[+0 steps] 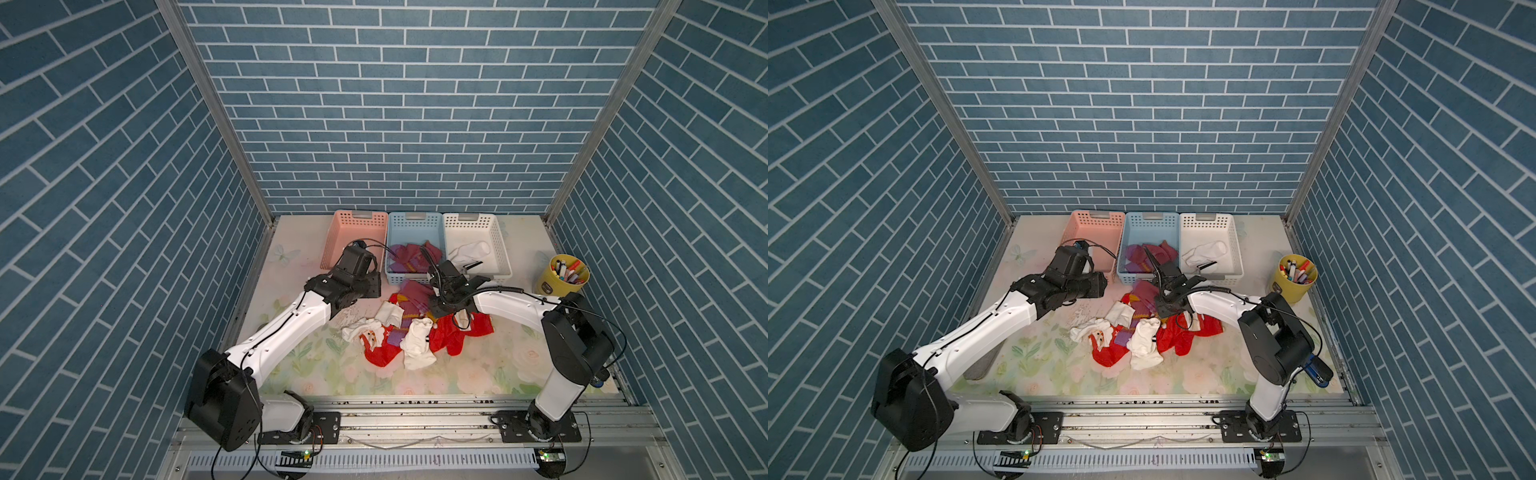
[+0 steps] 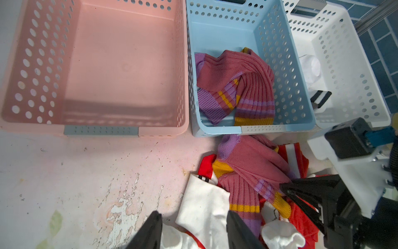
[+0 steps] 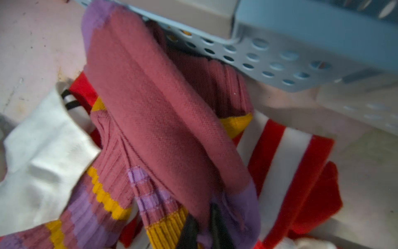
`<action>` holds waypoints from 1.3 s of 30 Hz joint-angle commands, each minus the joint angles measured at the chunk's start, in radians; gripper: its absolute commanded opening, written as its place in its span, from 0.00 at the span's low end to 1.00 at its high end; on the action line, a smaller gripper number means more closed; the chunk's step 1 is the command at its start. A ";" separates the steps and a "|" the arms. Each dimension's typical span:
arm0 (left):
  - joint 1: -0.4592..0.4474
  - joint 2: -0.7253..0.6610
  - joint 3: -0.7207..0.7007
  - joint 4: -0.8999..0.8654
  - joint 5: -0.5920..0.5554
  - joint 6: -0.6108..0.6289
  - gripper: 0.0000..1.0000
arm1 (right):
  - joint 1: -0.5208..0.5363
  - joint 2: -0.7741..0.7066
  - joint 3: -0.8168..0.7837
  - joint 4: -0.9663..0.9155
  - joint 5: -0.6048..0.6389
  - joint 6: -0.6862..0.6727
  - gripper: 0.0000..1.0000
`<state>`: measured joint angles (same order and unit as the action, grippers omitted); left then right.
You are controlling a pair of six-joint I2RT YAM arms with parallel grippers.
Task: Sort the socks into the basket by color
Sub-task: Pick up the sock at the center of the board.
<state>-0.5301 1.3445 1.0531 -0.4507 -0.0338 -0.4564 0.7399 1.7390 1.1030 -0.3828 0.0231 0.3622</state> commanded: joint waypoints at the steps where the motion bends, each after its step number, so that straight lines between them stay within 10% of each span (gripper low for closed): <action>1: -0.002 -0.024 -0.018 -0.008 -0.014 -0.003 0.55 | 0.006 -0.010 0.026 -0.029 0.009 0.003 0.00; 22: -0.002 -0.060 -0.070 0.018 -0.013 -0.010 0.55 | 0.038 -0.376 0.225 -0.200 -0.011 -0.058 0.00; 39: -0.001 -0.088 -0.122 0.030 -0.006 -0.022 0.55 | 0.038 -0.223 0.649 -0.263 0.034 -0.198 0.00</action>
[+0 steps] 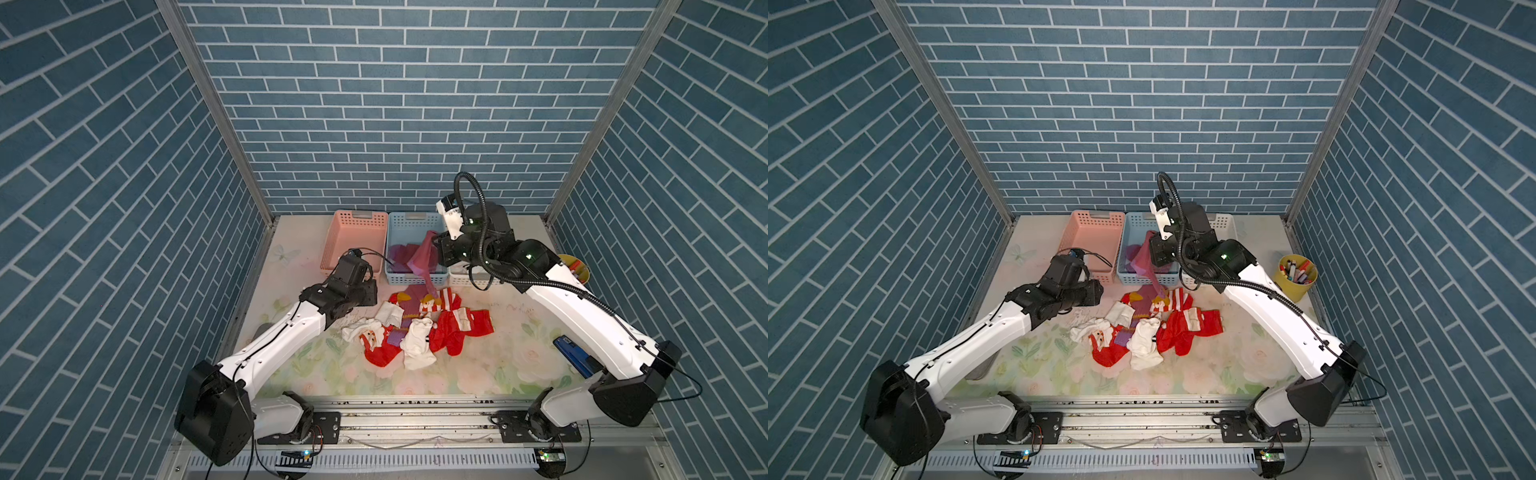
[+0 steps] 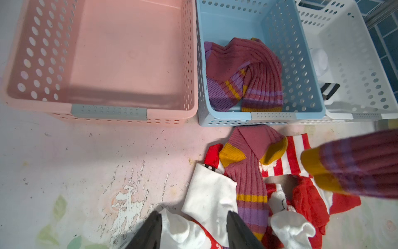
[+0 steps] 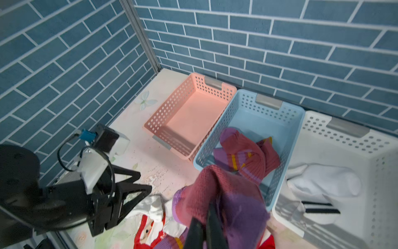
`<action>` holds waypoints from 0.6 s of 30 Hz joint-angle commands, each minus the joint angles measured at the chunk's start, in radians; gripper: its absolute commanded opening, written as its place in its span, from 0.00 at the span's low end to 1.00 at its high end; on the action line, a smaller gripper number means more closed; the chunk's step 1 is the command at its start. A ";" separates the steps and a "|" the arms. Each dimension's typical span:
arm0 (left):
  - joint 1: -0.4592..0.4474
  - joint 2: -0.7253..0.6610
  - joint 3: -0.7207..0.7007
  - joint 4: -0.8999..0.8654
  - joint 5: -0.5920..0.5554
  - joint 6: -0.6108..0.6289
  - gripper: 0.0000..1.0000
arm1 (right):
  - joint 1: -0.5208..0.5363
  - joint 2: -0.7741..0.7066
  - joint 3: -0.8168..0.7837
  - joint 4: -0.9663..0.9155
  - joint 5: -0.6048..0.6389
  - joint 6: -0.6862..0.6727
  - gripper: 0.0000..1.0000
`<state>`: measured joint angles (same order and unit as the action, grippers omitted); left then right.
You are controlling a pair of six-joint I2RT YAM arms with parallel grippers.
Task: Sort the socks into the basket by color
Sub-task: Pick up the sock at the center of the board, then place the sock in the bin.
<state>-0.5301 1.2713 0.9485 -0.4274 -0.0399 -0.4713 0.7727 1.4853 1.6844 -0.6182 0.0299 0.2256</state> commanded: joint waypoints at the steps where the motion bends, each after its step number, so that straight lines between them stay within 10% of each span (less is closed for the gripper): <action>1: -0.001 -0.017 -0.020 0.007 0.001 -0.007 0.55 | 0.005 0.051 0.098 -0.036 0.039 -0.071 0.00; 18: -0.002 -0.072 -0.075 0.006 0.009 -0.020 0.55 | -0.095 0.427 0.586 -0.160 0.117 -0.169 0.00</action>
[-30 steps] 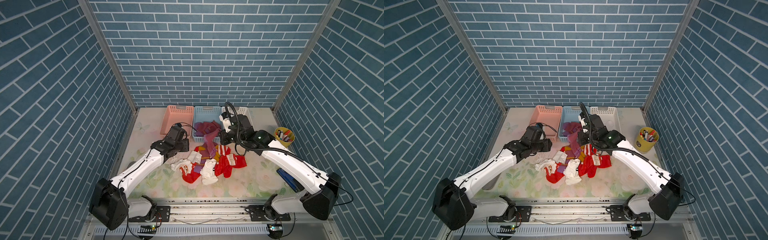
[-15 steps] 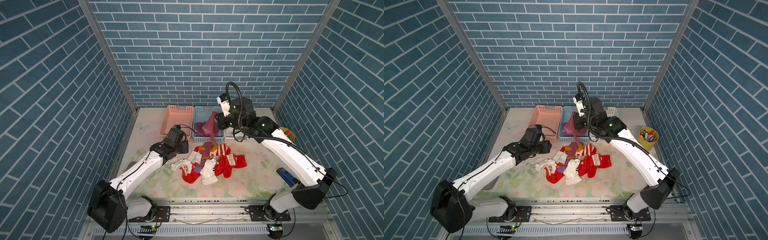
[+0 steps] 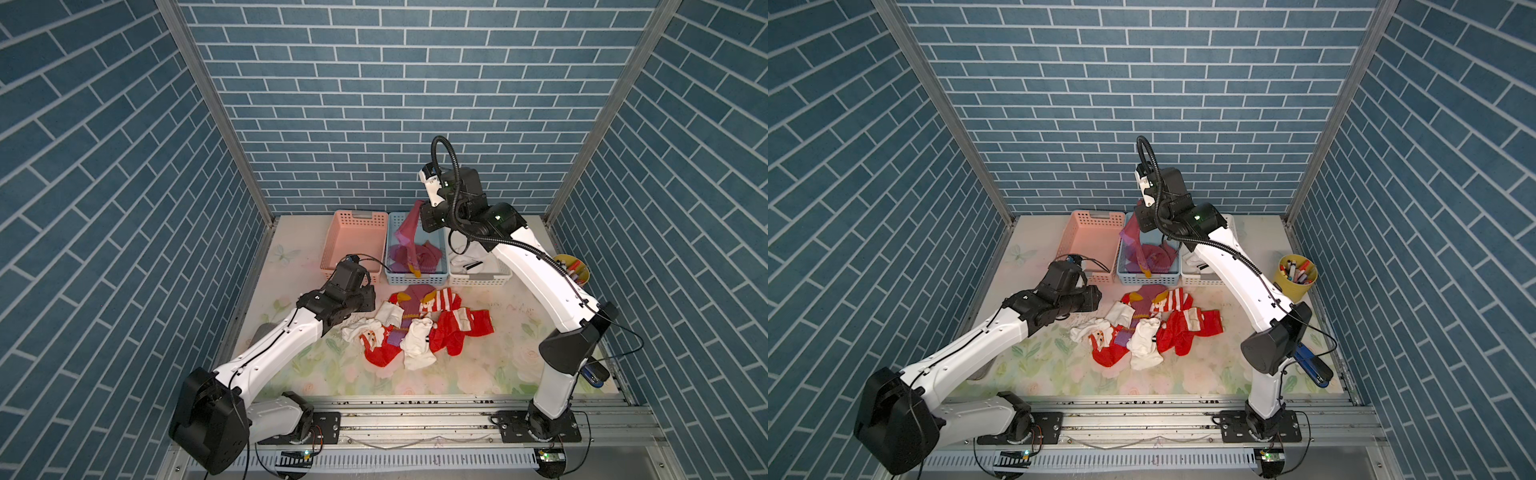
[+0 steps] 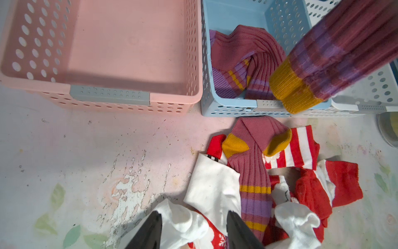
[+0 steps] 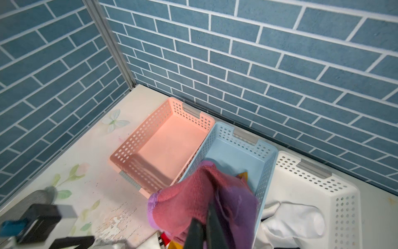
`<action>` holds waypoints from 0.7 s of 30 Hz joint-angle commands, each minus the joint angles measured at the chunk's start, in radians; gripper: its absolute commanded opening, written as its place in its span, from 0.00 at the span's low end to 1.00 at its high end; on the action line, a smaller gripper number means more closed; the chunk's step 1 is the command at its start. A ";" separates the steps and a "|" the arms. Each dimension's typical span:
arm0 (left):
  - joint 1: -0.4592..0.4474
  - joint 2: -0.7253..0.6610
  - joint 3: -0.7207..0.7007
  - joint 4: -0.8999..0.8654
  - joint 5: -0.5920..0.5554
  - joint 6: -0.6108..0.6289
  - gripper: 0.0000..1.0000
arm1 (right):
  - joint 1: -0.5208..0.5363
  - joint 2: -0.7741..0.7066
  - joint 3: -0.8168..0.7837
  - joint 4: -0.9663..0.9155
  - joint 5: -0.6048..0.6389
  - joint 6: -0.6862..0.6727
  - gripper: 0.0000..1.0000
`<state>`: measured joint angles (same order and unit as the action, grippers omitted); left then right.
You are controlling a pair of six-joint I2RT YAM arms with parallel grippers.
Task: Sort the socks into the basket by color
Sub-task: Place the sock in the bin.
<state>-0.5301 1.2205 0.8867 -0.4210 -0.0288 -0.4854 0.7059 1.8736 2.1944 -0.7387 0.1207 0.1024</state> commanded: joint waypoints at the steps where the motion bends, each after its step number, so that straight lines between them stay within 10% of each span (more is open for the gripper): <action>1: -0.002 -0.024 -0.015 -0.002 -0.003 -0.007 0.55 | -0.042 0.065 0.108 -0.047 0.020 -0.049 0.00; 9: -0.002 -0.028 -0.029 0.004 0.005 -0.006 0.55 | -0.122 0.263 0.387 -0.115 0.016 -0.083 0.00; 21: -0.002 -0.054 -0.061 0.010 0.015 -0.017 0.56 | -0.160 0.522 0.370 -0.024 -0.139 0.010 0.00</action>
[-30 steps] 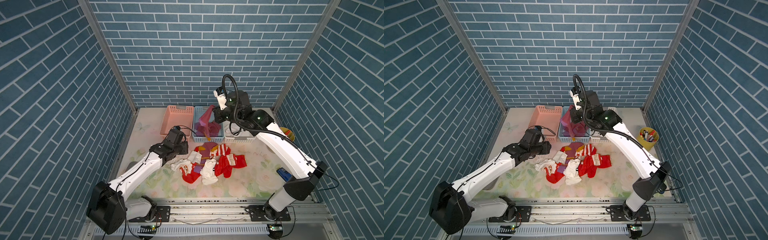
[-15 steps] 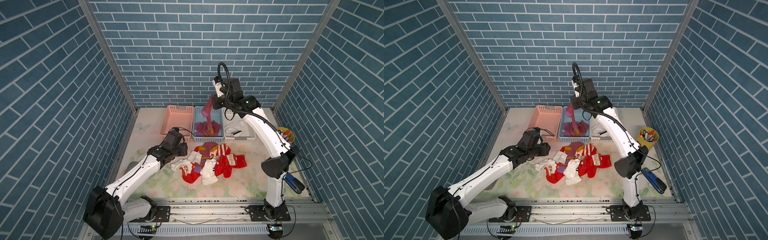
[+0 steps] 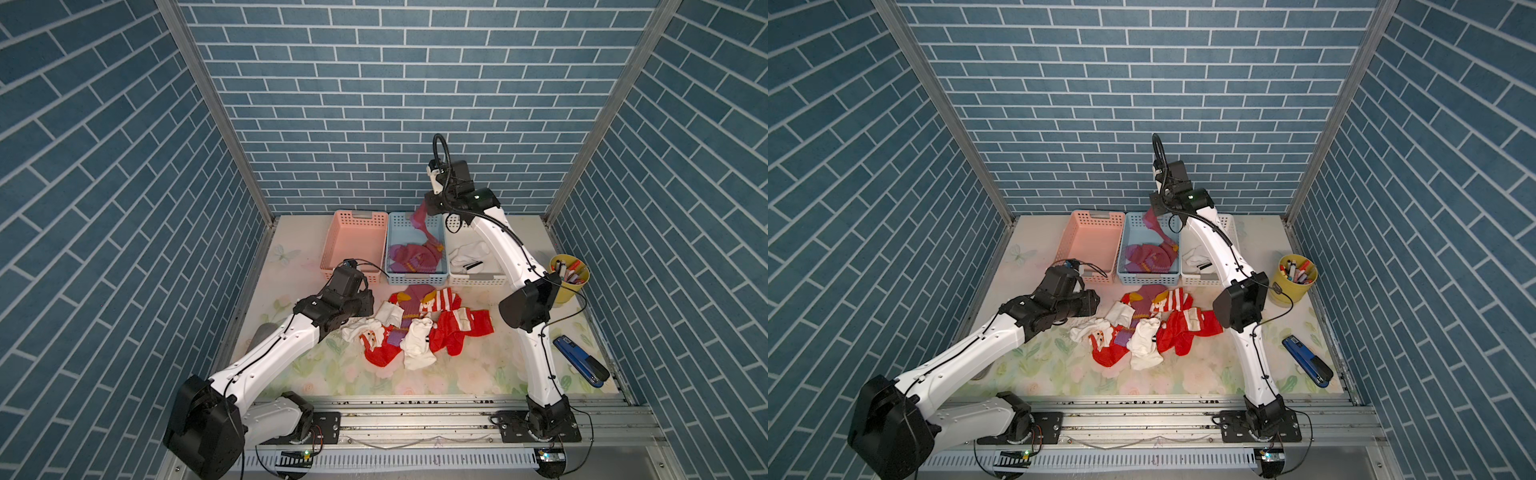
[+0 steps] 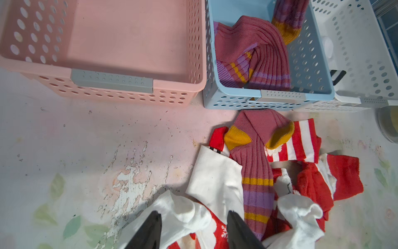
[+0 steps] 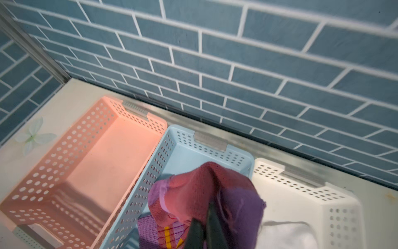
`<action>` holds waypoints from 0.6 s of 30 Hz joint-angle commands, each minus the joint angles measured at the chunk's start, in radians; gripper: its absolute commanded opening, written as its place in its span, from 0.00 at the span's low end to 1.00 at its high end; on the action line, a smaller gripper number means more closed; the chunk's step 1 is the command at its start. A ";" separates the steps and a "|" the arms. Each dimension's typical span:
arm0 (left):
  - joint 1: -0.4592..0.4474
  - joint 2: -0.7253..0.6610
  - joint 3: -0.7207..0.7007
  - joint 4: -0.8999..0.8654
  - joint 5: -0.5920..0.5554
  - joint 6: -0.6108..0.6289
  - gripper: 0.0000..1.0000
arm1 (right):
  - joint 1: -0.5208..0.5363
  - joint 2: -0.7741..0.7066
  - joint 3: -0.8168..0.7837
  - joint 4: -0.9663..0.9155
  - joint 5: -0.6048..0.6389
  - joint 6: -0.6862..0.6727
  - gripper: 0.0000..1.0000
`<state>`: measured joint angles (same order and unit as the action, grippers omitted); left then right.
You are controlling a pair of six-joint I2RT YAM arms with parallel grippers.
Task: Sort the socks into the basket by color
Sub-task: Place the sock in the bin.
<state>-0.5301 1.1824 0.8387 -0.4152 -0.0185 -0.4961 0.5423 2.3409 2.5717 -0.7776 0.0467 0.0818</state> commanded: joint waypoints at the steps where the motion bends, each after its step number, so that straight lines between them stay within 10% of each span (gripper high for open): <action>1: -0.002 -0.018 -0.016 0.004 0.005 -0.008 0.56 | 0.004 0.070 -0.008 0.017 -0.077 0.041 0.00; 14: -0.002 -0.035 -0.034 -0.002 -0.001 -0.012 0.56 | 0.004 0.143 -0.098 0.057 -0.119 0.115 0.00; 18: -0.001 -0.030 -0.032 0.001 0.005 -0.011 0.57 | 0.004 0.124 -0.094 0.048 -0.114 0.112 0.19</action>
<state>-0.5304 1.1595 0.8192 -0.4129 -0.0170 -0.5045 0.5430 2.4714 2.4702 -0.7353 -0.0547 0.1799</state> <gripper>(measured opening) 0.570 0.170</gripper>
